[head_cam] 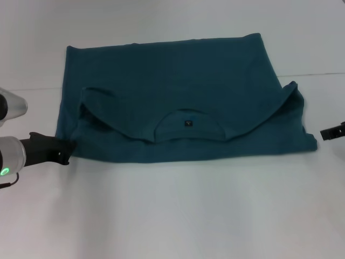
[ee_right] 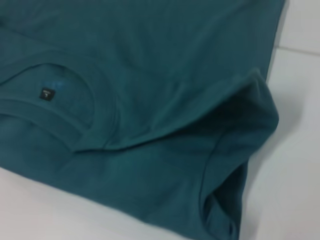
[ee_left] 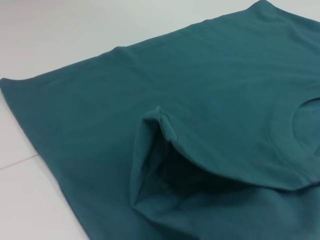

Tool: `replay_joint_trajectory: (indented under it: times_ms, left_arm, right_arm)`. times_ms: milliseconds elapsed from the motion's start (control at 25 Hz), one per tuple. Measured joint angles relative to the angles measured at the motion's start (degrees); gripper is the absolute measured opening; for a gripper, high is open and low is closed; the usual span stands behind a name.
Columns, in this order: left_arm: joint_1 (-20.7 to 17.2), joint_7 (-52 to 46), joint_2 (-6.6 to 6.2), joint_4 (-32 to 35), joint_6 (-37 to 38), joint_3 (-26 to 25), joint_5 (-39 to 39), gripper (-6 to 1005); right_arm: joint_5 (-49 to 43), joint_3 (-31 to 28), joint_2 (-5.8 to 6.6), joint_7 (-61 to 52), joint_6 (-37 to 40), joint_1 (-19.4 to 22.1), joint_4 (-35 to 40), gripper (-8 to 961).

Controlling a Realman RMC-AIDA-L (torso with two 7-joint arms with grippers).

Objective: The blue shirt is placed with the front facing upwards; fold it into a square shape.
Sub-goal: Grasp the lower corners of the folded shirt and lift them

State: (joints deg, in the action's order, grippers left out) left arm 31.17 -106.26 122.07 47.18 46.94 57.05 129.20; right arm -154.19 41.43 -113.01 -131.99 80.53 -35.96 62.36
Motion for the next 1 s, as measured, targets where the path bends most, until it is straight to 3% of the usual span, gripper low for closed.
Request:
replay_joint_trajectory:
  times_ms: [440, 760, 1000]
  left_arm:
    - [0.13, -0.01, 0.06, -0.67, -0.04, -0.01, 0.0, 30]
    - [0.29, -0.01, 0.23, -0.7, 0.0, -0.01, 0.0, 32]
    - [0.22, 0.0, 0.27, -0.69, 0.0, -0.01, 0.0, 32]
  right_arm:
    - [0.05, 1.27, -3.0, 3.52, -12.74, -0.79, -7.42, 673]
    - [-0.04, 2.32, -3.64, 3.57, -19.56, -3.43, -16.18, 663]
    - [-1.12, 3.52, -3.67, 2.0, -21.85, -3.9, -18.24, 655]
